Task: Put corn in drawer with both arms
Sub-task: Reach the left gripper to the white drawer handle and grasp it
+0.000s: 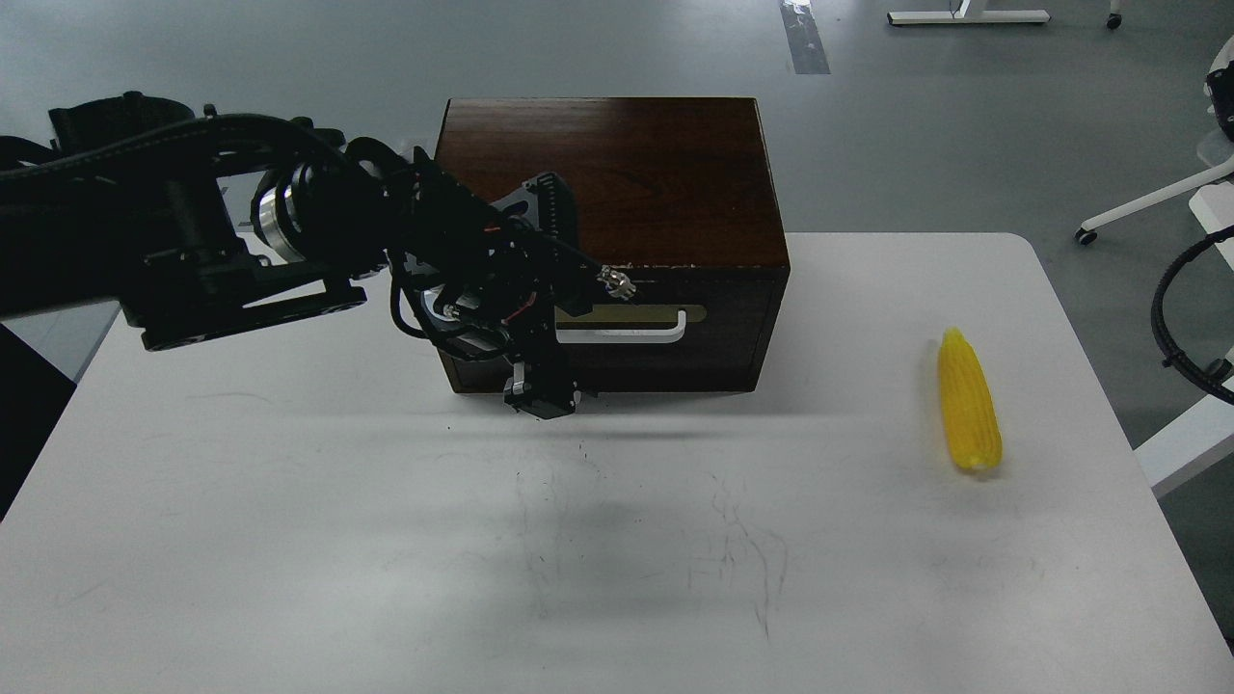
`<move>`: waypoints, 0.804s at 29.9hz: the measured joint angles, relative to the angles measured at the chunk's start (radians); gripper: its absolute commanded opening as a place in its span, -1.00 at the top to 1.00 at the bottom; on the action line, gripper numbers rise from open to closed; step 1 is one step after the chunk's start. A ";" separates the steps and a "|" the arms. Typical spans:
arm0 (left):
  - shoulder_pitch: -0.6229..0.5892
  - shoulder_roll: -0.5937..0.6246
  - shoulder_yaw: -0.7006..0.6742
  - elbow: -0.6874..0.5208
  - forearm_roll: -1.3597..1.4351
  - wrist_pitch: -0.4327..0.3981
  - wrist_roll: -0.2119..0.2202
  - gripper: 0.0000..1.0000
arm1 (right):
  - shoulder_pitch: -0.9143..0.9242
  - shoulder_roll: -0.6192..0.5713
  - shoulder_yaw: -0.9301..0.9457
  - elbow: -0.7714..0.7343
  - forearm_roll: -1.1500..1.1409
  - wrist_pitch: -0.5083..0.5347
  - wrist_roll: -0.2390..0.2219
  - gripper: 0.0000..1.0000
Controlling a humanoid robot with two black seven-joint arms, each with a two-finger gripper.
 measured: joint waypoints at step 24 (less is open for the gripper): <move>0.048 -0.031 0.010 0.070 0.010 0.020 0.000 -0.76 | -0.001 -0.014 0.000 -0.001 0.000 0.000 0.000 -1.00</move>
